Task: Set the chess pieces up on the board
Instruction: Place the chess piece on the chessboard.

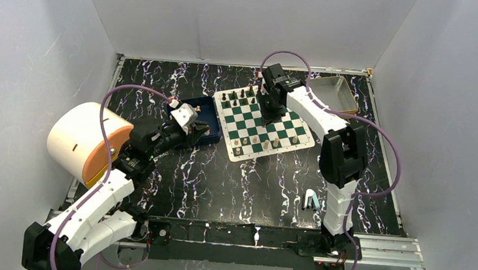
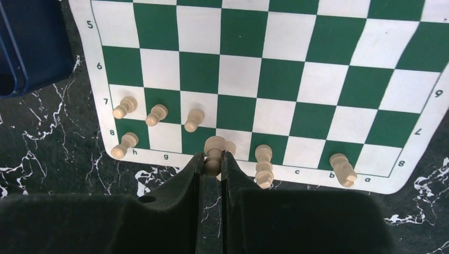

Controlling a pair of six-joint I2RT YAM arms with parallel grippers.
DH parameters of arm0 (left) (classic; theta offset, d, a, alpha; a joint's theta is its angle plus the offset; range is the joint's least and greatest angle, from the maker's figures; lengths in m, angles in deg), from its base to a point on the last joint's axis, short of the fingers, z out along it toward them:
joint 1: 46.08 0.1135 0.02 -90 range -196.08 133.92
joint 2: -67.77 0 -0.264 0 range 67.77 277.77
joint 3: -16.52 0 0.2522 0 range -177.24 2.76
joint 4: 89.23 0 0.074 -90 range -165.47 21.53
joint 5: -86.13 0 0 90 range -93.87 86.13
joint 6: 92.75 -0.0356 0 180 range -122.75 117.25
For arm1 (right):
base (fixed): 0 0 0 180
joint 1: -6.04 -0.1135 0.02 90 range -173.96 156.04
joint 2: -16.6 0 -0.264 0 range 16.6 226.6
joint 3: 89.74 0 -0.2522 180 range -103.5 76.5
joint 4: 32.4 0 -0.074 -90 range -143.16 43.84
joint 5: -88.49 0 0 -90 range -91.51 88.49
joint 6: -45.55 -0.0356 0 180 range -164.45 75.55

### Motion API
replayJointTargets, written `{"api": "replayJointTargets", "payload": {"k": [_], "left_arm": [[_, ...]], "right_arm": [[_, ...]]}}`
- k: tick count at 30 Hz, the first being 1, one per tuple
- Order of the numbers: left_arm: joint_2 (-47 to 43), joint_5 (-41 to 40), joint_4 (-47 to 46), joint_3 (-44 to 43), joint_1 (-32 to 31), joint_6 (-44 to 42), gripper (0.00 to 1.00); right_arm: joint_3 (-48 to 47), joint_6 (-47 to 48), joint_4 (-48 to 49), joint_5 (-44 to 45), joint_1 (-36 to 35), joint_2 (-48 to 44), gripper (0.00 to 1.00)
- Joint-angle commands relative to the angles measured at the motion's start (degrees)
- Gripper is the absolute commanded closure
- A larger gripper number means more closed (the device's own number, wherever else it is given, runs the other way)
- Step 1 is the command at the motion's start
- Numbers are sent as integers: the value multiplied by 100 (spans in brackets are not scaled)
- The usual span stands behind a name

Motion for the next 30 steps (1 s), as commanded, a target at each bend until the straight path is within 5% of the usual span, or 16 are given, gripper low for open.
{"api": "replayJointTargets", "payload": {"k": [1, 30], "left_arm": [[-148, -20, -29, -66, -26, -107, 100], [-193, -61, 2, -72, -26, -117, 100]], "right_arm": [[-445, 32, -386, -159, 7, 360, 87], [-552, -76, -239, 161, 4, 1241, 79]]}}
